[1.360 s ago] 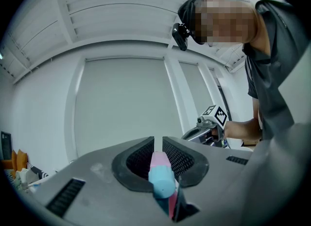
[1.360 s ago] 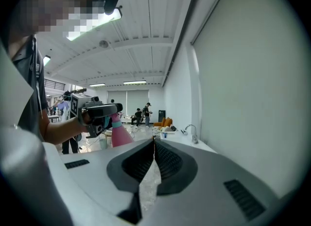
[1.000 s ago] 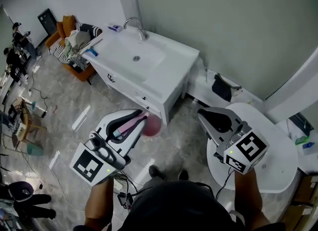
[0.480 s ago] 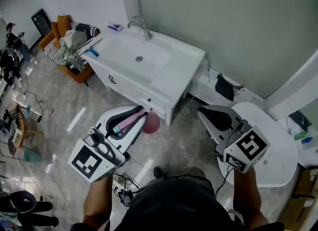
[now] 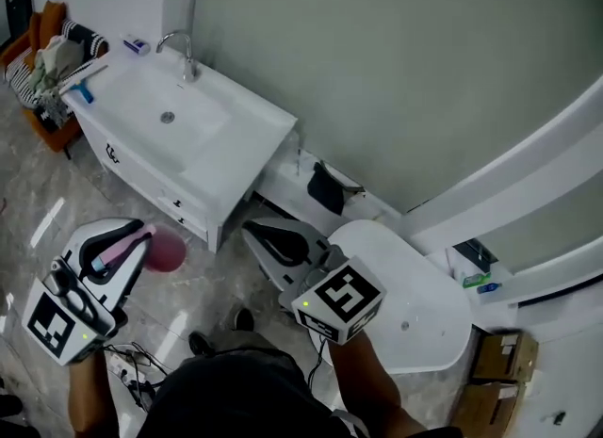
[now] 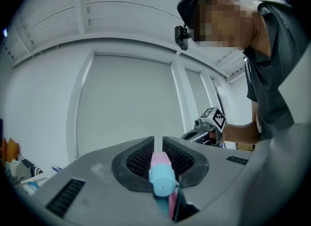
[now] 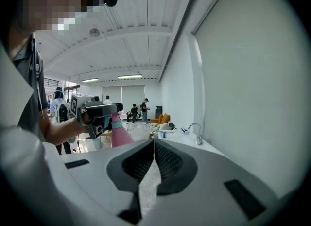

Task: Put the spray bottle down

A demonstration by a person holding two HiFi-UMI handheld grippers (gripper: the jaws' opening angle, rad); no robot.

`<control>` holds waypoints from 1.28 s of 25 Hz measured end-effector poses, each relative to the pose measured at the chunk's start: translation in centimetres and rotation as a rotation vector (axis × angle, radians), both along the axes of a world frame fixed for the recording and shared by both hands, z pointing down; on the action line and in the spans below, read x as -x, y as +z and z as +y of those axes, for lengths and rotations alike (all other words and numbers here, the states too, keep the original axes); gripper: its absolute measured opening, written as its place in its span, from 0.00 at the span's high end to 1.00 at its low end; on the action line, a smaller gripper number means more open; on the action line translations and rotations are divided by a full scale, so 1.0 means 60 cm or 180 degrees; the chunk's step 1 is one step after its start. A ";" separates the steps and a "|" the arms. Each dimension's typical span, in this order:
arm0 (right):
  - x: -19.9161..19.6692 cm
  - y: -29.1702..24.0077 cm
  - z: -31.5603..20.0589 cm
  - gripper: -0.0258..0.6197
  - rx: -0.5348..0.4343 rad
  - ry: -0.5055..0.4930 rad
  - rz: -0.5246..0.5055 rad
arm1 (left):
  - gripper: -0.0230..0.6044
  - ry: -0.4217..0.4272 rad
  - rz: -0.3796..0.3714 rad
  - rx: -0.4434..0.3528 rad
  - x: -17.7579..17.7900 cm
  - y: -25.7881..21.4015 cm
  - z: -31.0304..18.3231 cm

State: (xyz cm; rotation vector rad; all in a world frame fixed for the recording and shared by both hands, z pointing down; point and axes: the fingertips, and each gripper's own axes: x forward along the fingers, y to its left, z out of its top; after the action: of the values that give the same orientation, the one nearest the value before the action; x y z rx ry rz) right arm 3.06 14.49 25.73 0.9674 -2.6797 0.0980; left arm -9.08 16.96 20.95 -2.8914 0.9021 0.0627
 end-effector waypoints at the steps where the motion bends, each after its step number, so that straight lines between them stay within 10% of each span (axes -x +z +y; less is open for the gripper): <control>1: -0.001 0.000 -0.009 0.95 -0.0003 -0.0019 0.0007 | 0.88 -0.0013 0.0020 0.0006 -0.003 0.000 -0.005; 22: -0.065 0.001 -0.185 0.95 0.0091 -0.0557 0.0002 | 0.88 -0.0522 -0.0063 0.0031 -0.075 -0.010 -0.158; 32: -0.001 -0.015 -0.204 0.95 0.0040 -0.0330 -0.0004 | 0.88 -0.0242 -0.0016 0.0058 -0.020 -0.010 -0.194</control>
State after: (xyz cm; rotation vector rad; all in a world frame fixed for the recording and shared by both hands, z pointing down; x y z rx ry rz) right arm 3.09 2.26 24.83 0.8231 -2.7212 0.0936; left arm -7.90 5.32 20.33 -2.8692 1.0160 0.0410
